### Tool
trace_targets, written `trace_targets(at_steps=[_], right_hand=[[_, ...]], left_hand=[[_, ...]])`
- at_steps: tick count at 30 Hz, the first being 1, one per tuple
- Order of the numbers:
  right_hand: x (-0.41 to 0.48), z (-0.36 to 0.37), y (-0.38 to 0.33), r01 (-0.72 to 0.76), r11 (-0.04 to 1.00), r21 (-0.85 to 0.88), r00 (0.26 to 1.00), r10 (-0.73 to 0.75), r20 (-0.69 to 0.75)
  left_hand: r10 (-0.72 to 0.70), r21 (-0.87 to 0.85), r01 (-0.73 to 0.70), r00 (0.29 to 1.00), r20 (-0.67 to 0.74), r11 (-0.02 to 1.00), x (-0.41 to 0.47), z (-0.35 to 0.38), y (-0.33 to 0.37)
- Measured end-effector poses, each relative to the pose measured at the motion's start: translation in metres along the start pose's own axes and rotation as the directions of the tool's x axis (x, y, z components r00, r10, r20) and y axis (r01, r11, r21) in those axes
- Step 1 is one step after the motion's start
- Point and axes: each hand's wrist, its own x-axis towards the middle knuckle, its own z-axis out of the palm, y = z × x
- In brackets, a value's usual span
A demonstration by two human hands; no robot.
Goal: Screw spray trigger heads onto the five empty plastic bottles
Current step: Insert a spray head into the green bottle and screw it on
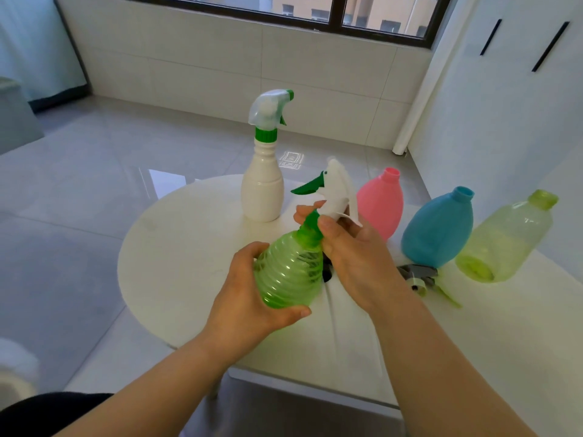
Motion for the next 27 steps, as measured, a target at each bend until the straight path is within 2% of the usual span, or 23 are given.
trace_targets(at_steps=[2, 8, 14, 17, 20, 22, 25, 27], right_hand=[[0.000, 0.002, 0.000, 0.005, 0.999, -0.035, 1.000, -0.004, 0.031], [-0.003, 0.008, -0.008, 0.080, 0.956, -0.283, 0.990, -0.043, 0.133], [0.000, 0.014, -0.017, 0.104, 0.856, -0.507, 0.978, 0.004, 0.208], [-0.001, 0.014, -0.019, 0.109, 0.828, -0.550, 0.985, -0.015, 0.173], [-0.001, 0.014, -0.020, 0.100, 0.824, -0.558, 0.990, -0.025, 0.140], [-0.001, 0.016, -0.020, 0.092, 0.829, -0.552, 0.991, -0.020, 0.135], [-0.002, 0.020, -0.013, 0.095, 0.793, -0.602, 0.995, -0.084, 0.045], [-0.005, 0.023, -0.005, 0.098, 0.776, -0.623, 0.984, -0.170, -0.057]], left_hand=[[0.000, -0.022, 0.000, 1.000, 0.014, 1.000, 0.000, -0.001, -0.003], [0.029, -0.066, -0.027, 0.999, 0.024, 0.997, 0.000, 0.003, -0.010], [0.015, -0.062, -0.013, 0.999, 0.037, 0.998, 0.003, 0.009, -0.014], [0.003, -0.087, 0.010, 0.989, 0.147, 0.996, 0.007, 0.001, -0.012], [0.004, -0.142, 0.048, 0.938, 0.346, 0.989, 0.017, -0.018, -0.008], [0.017, -0.199, 0.070, 0.914, 0.405, 0.978, 0.024, -0.026, -0.003], [0.010, -0.261, 0.060, 0.966, 0.259, 0.963, 0.023, -0.016, 0.002], [0.005, -0.190, 0.013, 0.996, 0.094, 0.982, 0.016, 0.001, 0.002]])
